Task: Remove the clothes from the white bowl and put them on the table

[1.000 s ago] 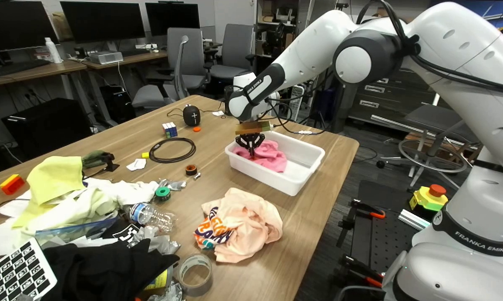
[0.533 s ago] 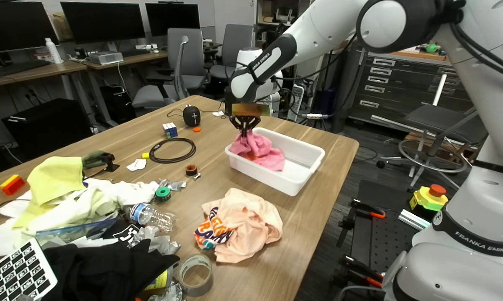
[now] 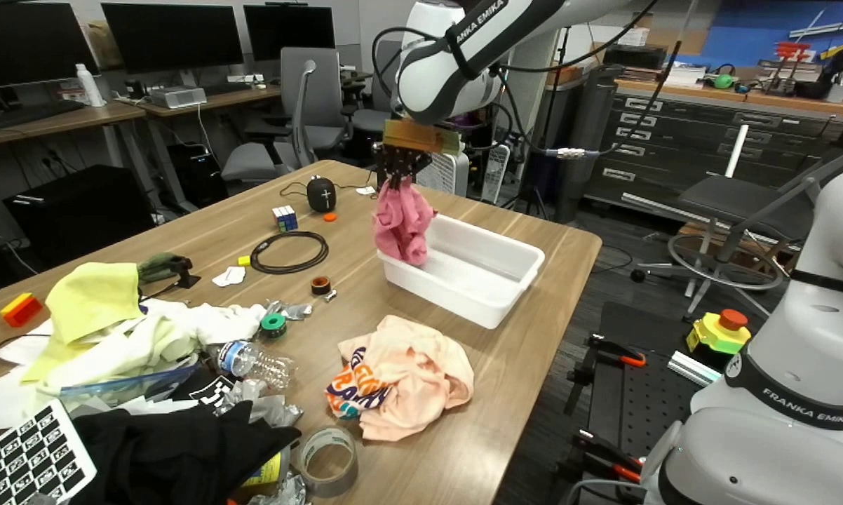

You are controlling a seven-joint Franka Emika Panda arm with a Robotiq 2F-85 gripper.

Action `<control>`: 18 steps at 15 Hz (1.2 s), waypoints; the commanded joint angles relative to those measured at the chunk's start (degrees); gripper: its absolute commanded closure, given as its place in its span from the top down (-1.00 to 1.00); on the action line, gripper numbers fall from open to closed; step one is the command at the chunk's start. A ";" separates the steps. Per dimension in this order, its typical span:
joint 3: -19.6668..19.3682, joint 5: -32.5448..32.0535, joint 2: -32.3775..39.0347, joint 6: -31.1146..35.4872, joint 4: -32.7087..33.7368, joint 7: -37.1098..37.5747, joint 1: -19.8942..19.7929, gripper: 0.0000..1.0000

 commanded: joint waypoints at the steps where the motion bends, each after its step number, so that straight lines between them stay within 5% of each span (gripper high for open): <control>1: -0.59 -6.06 -10.03 2.40 -7.56 5.95 3.64 -0.86; 7: 5.08 -15.34 -16.86 -2.82 -8.42 10.87 4.96 -0.87; 13: 13.58 -15.26 -13.37 -16.85 0.22 8.30 6.94 -0.87; 18: 16.48 -16.21 -9.65 -22.84 6.84 7.46 8.95 -0.87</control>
